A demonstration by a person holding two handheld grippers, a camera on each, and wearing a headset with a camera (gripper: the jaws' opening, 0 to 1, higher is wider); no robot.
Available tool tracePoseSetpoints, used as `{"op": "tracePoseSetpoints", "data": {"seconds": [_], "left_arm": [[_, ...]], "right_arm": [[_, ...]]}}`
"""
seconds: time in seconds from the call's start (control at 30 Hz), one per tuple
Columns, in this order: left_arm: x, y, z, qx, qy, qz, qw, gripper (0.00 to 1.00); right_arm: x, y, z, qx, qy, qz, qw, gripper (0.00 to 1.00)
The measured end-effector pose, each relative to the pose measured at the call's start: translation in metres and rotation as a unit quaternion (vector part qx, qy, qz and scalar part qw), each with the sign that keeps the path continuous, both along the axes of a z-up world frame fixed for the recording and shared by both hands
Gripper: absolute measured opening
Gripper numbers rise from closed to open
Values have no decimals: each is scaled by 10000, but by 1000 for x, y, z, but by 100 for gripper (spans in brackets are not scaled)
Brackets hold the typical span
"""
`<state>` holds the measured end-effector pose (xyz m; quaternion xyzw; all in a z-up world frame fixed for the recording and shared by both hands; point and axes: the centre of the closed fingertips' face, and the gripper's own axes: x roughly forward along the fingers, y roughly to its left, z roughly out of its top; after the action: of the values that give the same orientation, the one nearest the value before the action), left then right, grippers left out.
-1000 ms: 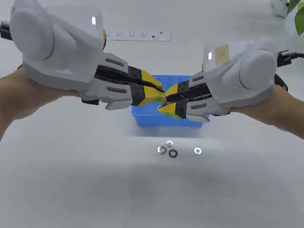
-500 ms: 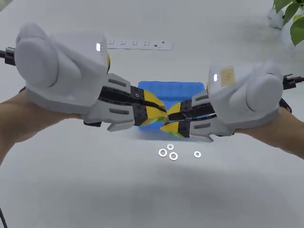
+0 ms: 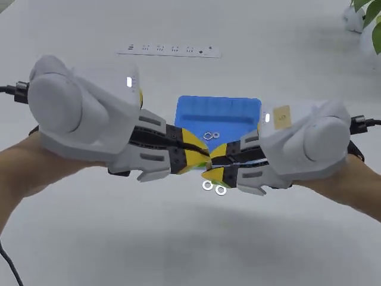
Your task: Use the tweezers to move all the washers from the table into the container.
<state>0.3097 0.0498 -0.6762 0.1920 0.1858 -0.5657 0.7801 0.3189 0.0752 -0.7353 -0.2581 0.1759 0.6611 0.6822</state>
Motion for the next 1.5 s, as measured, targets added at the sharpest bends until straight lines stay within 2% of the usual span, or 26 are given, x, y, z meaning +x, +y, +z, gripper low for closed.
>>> {"op": "tracePoseSetpoints", "data": {"seconds": [0.07,0.33,0.53,0.67,0.8,0.87,0.9,0.93,1.0,1.03,1.17,1.37,1.5], "left_arm": [[1,2,-3,-20,80,101,9999,6],[-2,2,-18,0,238,145,9996,6],[-2,0,-19,21,139,130,9998,6],[1,3,-22,35,149,111,9998,6],[0,5,-24,97,124,-35,9999,6],[0,6,-26,140,164,-100,9997,6],[0,7,-26,203,98,-139,9996,6],[1,6,-26,196,161,-156,9996,6],[3,6,-26,240,93,-199,9995,6],[3,5,-27,248,139,-228,9993,6],[6,3,-33,332,138,-329,9988,6],[7,0,-39,333,268,-364,9984,6],[6,-1,-39,370,257,-395,9982,6]], "right_arm": [[-1,0,-4,-21,21,-19,10000,12],[-7,1,-18,-139,117,29,9998,12],[-4,2,-22,-123,141,-4,9998,12],[-2,2,-25,-145,108,-21,9998,12],[-2,2,-27,-151,133,-20,9998,12],[-2,2,-28,-165,138,-12,9998,12],[-2,2,-28,-158,153,-10,9998,12],[-1,2,-29,-156,145,-13,9998,12],[0,3,-29,-143,171,-24,9997,12],[1,3,-30,-150,169,-28,9997,12],[2,3,-36,-214,194,-35,9996,12],[3,0,-42,-232,272,-61,9993,12],[4,1,-43,-208,301,-82,9993,12]]}}
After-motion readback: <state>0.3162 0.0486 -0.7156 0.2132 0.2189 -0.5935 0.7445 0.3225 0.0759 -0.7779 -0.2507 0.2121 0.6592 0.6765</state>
